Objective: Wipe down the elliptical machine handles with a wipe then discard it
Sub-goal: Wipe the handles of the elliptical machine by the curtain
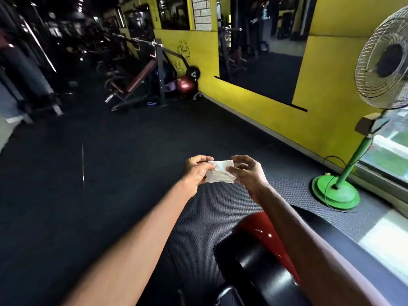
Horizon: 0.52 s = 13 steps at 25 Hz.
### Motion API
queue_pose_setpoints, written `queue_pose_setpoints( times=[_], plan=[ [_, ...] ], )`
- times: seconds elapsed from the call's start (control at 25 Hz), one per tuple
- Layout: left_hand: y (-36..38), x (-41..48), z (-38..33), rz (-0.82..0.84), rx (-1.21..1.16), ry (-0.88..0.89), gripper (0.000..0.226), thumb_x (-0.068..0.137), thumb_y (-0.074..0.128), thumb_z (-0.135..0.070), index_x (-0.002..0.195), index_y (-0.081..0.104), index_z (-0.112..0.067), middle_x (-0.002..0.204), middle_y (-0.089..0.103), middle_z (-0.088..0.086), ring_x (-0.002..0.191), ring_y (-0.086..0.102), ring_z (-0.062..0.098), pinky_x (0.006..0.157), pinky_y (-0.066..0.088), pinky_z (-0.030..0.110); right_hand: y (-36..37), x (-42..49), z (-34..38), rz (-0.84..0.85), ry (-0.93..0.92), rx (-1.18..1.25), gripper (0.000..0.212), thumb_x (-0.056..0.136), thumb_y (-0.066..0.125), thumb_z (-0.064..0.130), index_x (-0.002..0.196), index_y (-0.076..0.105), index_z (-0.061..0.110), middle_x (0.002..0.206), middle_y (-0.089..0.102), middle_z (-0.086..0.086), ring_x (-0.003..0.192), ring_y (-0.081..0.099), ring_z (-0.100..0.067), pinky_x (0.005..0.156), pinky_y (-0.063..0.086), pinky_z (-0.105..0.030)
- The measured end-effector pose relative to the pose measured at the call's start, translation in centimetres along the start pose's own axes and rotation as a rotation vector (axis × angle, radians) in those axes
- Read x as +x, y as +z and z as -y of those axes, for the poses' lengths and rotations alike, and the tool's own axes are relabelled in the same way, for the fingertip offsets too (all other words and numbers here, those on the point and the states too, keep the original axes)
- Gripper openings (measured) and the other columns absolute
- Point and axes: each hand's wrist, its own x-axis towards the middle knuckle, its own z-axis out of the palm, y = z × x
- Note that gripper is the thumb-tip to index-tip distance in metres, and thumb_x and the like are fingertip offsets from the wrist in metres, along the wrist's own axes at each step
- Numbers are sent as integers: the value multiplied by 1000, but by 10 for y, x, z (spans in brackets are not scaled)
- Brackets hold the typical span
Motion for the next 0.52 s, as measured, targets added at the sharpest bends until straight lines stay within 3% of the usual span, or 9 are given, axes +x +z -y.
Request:
queue_pose_setpoints(
  times=[0.12, 0.28, 0.4, 0.52],
  plan=[
    [-16, 59, -5, 60, -16, 1, 17, 85, 76, -4, 94, 70, -18, 83, 69, -1, 73, 65, 14, 56, 53, 24, 22, 51, -10, -45, -15, 7, 34, 79, 78, -4, 109, 65, 8, 80, 68, -4, 75, 67, -24, 70, 57, -41],
    [-61, 186, -16, 168, -22, -26, 35, 79, 67, 16, 97, 66, -15, 85, 64, 3, 74, 63, 18, 51, 51, 22, 91, 157, -23, -181, -8, 78, 33, 80, 76, -7, 107, 62, 4, 77, 68, -3, 73, 68, -22, 62, 57, -36],
    [-81, 255, -28, 244, -24, -41, 45, 73, 58, 23, 92, 66, -17, 90, 61, 7, 77, 60, 19, 57, 51, 25, 128, 212, -29, -224, 28, 114, 37, 76, 79, -6, 107, 61, 4, 88, 72, -16, 81, 69, -31, 77, 57, -48],
    [-75, 312, -42, 323, -54, -57, 41, 63, 59, 10, 91, 66, -18, 89, 61, 4, 76, 59, 17, 59, 48, 25, 134, 254, -28, -278, 44, 138, 50, 67, 85, 1, 110, 61, -2, 97, 74, -22, 84, 70, -33, 80, 57, -50]
  ],
)
